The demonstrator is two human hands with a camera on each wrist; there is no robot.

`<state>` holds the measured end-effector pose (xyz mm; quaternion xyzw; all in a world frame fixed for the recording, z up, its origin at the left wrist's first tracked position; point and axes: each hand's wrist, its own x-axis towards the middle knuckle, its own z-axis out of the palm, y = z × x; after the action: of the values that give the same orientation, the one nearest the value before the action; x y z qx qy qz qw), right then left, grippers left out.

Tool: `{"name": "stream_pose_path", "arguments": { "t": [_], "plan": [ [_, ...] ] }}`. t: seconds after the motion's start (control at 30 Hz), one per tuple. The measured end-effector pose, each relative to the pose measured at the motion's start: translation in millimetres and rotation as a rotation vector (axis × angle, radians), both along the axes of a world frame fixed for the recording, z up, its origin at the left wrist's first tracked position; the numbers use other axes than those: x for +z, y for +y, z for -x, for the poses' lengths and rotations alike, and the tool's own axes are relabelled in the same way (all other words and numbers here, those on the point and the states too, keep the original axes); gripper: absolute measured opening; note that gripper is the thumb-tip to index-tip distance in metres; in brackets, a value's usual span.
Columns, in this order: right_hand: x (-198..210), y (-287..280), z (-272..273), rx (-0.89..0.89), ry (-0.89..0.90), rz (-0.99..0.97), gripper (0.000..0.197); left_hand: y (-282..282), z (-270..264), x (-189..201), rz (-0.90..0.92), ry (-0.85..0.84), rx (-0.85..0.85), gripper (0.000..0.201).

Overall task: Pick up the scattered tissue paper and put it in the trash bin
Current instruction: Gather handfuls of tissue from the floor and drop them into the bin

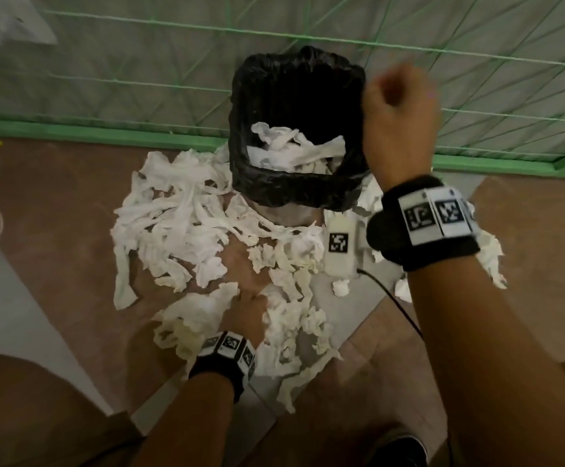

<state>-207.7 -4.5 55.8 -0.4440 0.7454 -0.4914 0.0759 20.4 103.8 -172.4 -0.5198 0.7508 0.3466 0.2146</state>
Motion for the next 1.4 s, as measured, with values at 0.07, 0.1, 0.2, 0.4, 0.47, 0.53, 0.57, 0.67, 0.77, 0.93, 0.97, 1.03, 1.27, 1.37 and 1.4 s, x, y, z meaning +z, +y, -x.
{"name": "stream_pose_path", "arguments": {
  "t": [0.07, 0.1, 0.2, 0.4, 0.47, 0.53, 0.57, 0.67, 0.77, 0.93, 0.97, 1.03, 1.27, 1.37, 1.4],
  "plan": [
    [-30.6, 28.3, 9.5, -0.264, -0.133, 0.034, 0.024, -3.5, -0.7, -2.4, 0.047, 0.083, 0.071, 0.029],
    [-47.7, 46.3, 9.6, -0.352, -0.199, -0.037, 0.023, -7.0, -0.2, -1.1, 0.077, 0.103, 0.118, 0.033],
    [-121.7, 95.7, 0.3, -0.333, -0.293, -0.721, 0.020, -20.4, 6.9, 15.8, 0.171, 0.185, 0.256, 0.034],
    [-207.2, 148.4, -56.1, 0.109, -0.164, -1.287, 0.087, -52.9, 10.7, 45.4, 0.140, 0.408, 0.349, 0.011],
    [-212.2, 151.5, -73.2, 0.138, -0.053, -1.219, 0.080, -59.5, 10.3, 51.1, 0.127, 0.434, 0.381, 0.033],
    [-215.4, 153.4, -85.9, 0.197, 0.020, -1.185, 0.068, -63.2, 12.3, 62.0, 0.096, 0.420, 0.419, 0.033],
    [-216.0, 154.2, -90.7, 0.250, 0.066, -1.196, 0.061, -64.9, 13.3, 67.3, 0.080, 0.423, 0.449, 0.028],
    [-218.7, 151.1, -89.7, 0.330, 0.068, -1.261, 0.044, -70.7, 15.6, 88.3, 0.054, 0.322, 0.408, 0.019],
    [-210.3, 140.0, -72.3, 0.335, -0.030, -1.283, 0.042, -77.0, 13.9, 109.5, 0.095, 0.210, 0.220, 0.020],
    [-173.4, 118.8, -27.3, 0.291, -0.183, -1.261, 0.034, -88.7, 15.7, 153.6, 0.028, 0.261, 0.127, 0.026],
    [-165.9, 114.8, -19.2, 0.281, -0.199, -1.251, 0.033, -90.7, 17.3, 164.8, 0.024, 0.325, 0.123, 0.023],
    [-151.0, 107.5, -6.6, 0.270, -0.258, -1.211, 0.031, -94.3, 21.9, 189.5, 0.063, 0.429, 0.141, 0.024],
    [-109.5, 100.0, 6.7, 0.132, -0.492, -1.024, 0.045, -110.2, 39.0, 257.3, 0.404, 0.559, 0.013, 0.029],
    [-87.5, 99.7, 10.1, 0.069, -0.453, -0.940, 0.036, -131.8, 51.3, 268.6, 0.534, 0.733, 0.049, 0.032],
    [-77.3, 100.0, 11.6, 0.068, -0.436, -0.918, 0.035, -139.4, 55.2, 271.2, 0.557, 0.784, 0.083, 0.027]
  ]
}}
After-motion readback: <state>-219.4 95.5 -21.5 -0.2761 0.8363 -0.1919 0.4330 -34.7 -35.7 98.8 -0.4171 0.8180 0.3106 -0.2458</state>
